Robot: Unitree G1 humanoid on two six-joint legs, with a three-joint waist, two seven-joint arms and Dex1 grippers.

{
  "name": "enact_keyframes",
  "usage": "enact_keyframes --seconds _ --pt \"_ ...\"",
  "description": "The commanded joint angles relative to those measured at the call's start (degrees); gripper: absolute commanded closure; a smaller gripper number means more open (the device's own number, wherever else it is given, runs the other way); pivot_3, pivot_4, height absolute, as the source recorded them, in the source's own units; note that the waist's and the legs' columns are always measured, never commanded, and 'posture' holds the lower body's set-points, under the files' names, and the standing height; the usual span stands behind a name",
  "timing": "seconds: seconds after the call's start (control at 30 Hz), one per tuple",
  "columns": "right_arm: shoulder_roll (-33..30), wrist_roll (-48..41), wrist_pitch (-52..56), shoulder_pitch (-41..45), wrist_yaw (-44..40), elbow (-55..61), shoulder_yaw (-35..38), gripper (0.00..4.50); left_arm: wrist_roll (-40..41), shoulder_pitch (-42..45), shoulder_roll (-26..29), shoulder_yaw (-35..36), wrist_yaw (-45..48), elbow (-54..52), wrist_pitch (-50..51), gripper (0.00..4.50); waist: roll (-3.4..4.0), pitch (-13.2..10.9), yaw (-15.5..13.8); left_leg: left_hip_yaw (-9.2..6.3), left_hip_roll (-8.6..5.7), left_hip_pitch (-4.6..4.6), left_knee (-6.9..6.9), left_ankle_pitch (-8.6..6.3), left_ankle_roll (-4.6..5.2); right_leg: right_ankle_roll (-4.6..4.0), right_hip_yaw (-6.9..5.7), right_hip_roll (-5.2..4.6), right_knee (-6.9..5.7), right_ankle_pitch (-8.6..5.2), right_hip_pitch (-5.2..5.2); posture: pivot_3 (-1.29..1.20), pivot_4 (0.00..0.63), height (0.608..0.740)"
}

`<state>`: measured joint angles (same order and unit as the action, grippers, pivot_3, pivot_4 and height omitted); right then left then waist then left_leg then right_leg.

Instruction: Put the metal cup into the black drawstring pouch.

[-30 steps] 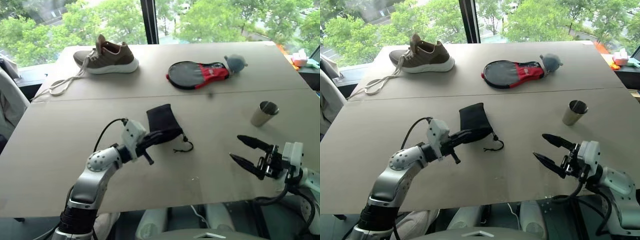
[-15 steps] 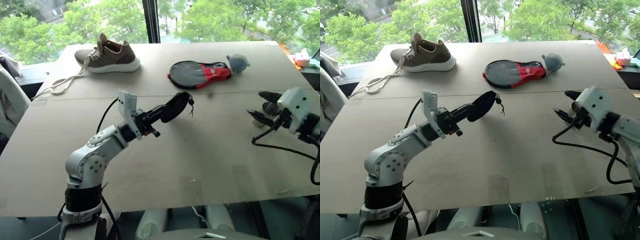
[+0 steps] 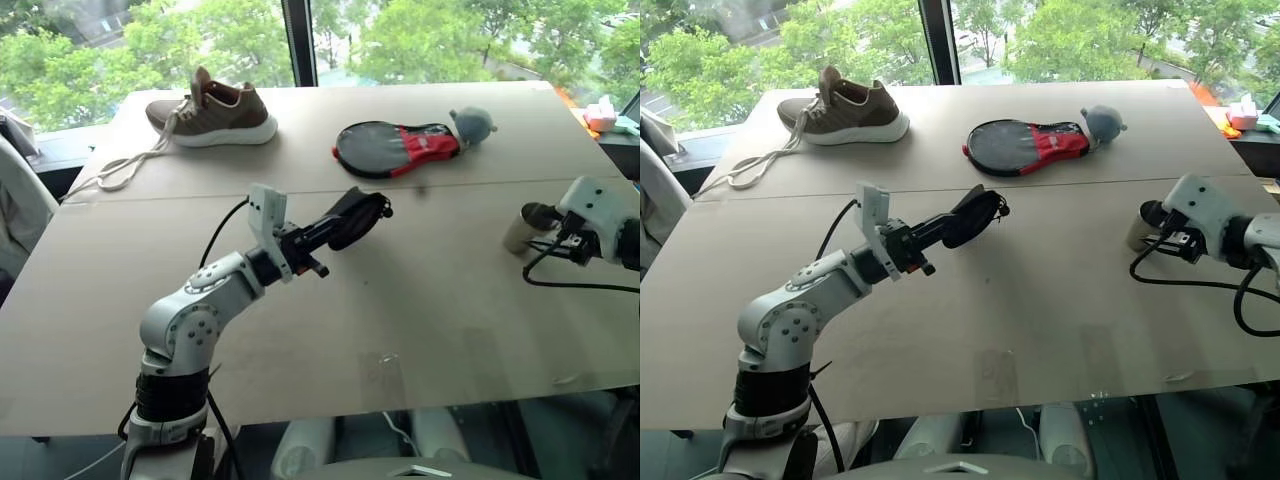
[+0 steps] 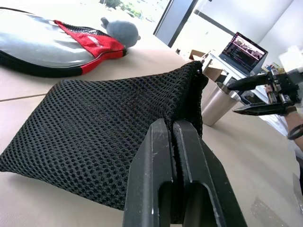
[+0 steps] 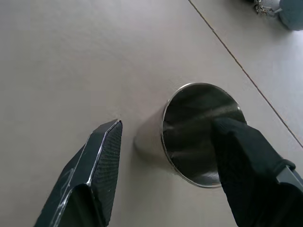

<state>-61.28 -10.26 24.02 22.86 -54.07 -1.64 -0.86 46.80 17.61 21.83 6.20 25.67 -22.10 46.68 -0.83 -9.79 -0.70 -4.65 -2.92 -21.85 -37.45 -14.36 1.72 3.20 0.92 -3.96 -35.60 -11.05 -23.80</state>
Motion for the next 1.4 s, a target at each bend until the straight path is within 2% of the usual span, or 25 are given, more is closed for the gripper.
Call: enact_keyframes --seconds 0.03,0.1,0.13,0.2,0.3,0.37,0.53,0.6,0.77,0.9,1.1,1.17,1.4 --pt "0.23 4.39 -4.49 3.02 -1.33 -4.15 -2.58 1.44 -1.53 -0.66 0.21 0.30 -0.41 -2.76 -2.52 4.45 -0.01 -0.01 0.00 0.00 0.00 0.00 0.00 0.06 -0.10 0.00 0.00 0.00 0.02 0.00 0.00 0.00 0.150 0.736" --pt "0.23 5.31 -5.12 3.30 -2.72 -5.48 -3.54 1.44 -2.09 -1.64 0.42 0.34 -0.46 -3.10 -3.03 4.45 -0.01 -0.01 -0.02 0.00 0.00 -0.01 0.01 0.07 -0.12 0.00 0.01 0.00 0.05 0.00 0.00 0.00 0.150 0.736" --pt "0.31 5.63 -5.46 3.35 -3.05 -5.92 -3.66 1.70 -2.30 -2.08 0.55 0.44 -0.41 -3.30 -3.27 4.48 -0.01 -0.01 -0.07 -0.01 0.00 -0.02 0.02 0.07 -0.12 0.00 0.00 0.00 0.08 0.00 0.00 0.00 0.150 0.736" --pt "0.01 5.91 -6.16 2.90 -3.84 -6.08 -3.47 2.34 -2.50 -2.78 0.81 0.73 -0.32 -3.56 -3.60 4.50 -0.01 -0.01 -0.12 -0.02 0.00 -0.06 0.02 0.07 -0.12 0.00 -0.01 -0.02 0.09 0.00 -0.02 0.00 0.150 0.736" --pt "-0.43 5.74 -6.28 2.19 -4.56 -5.64 -2.52 3.71 -2.82 -3.26 1.01 0.91 -0.25 -3.68 -3.84 4.50 -0.01 -0.01 -0.10 -0.02 -0.01 -0.10 0.01 0.07 -0.12 0.00 0.00 -0.03 0.09 0.01 -0.07 0.00 0.150 0.736" --pt "-0.62 5.43 -5.94 1.72 -4.79 -5.08 -1.76 4.48 -2.95 -3.37 1.05 0.84 -0.12 -3.56 -4.00 4.50 -0.01 -0.01 -0.10 -0.03 -0.01 -0.10 0.01 0.07 -0.11 0.00 -0.01 -0.03 0.08 0.01 -0.07 0.00 0.150 0.736" --pt "0.34 2.92 -4.57 1.38 -4.57 -1.51 1.20 4.48 -2.49 -2.42 0.39 0.71 -0.34 -2.43 -3.96 4.50 -0.01 -0.01 -0.08 -0.02 -0.01 -0.08 0.01 0.06 -0.10 0.00 0.00 -0.02 0.06 0.01 -0.07 0.00 0.150 0.736" --pt "2.30 -0.62 -4.95 2.25 -5.88 3.80 2.10 4.48 -1.88 -1.61 -0.17 0.74 -0.84 -1.85 -3.44 4.50 -0.01 -0.01 -0.01 -0.02 0.00 -0.08 0.01 0.06 -0.10 0.00 0.01 -0.02 0.06 0.01 -0.07 0.00 0.150 0.736" --pt "14.33 -12.66 3.00 7.21 -1.79 22.76 1.66 4.48 -1.45 1.04 -1.69 0.73 -2.40 0.07 -2.14 4.50 -0.04 -0.03 0.61 -0.12 0.08 -0.04 0.01 -0.04 0.06 0.01 -0.04 0.08 -0.06 0.01 -0.07 0.00 0.150 0.736" --pt "21.80 -19.57 9.77 8.38 2.14 30.16 0.05 4.48 -0.45 1.51 -1.97 1.03 -2.54 -0.09 -0.96 4.50 -0.07 -0.04 -0.15 -0.23 0.01 -0.10 0.01 0.06 -0.12 0.00 -0.11 0.04 -0.05 0.01 -0.08 0.00 0.150 0.736" --pt "27.11 -19.37 9.90 9.10 4.18 31.63 -4.45 4.48 0.87 2.71 -1.98 1.38 -2.19 -0.08 0.28 4.50 -0.12 -0.06 -0.20 -0.27 -0.14 -0.14 -0.02 0.06 -0.11 0.00 -0.15 -0.07 -0.01 0.02 -0.08 0.00 0.150 0.736" --pt "29.33 -16.63 7.38 9.05 5.06 28.97 -6.97 4.48 3.11 3.03 -2.75 1.83 -2.57 -0.63 1.50 4.50 -0.12 -0.06 -0.02 -0.26 -0.10 -0.11 -0.01 0.06 -0.11 0.00 -0.16 -0.04 -0.02 0.01 -0.08 0.00 0.150 0.736" --pt "29.95 -8.84 0.67 6.20 5.96 21.32 -9.08 4.48 10.61 2.76 -2.24 4.26 -3.46 -2.78 5.56 4.50 -0.12 -0.06 0.07 -0.25 -0.06 -0.07 0.01 0.08 -0.15 -0.01 -0.14 0.02 -0.11 0.01 -0.11 0.00 0.150 0.736"
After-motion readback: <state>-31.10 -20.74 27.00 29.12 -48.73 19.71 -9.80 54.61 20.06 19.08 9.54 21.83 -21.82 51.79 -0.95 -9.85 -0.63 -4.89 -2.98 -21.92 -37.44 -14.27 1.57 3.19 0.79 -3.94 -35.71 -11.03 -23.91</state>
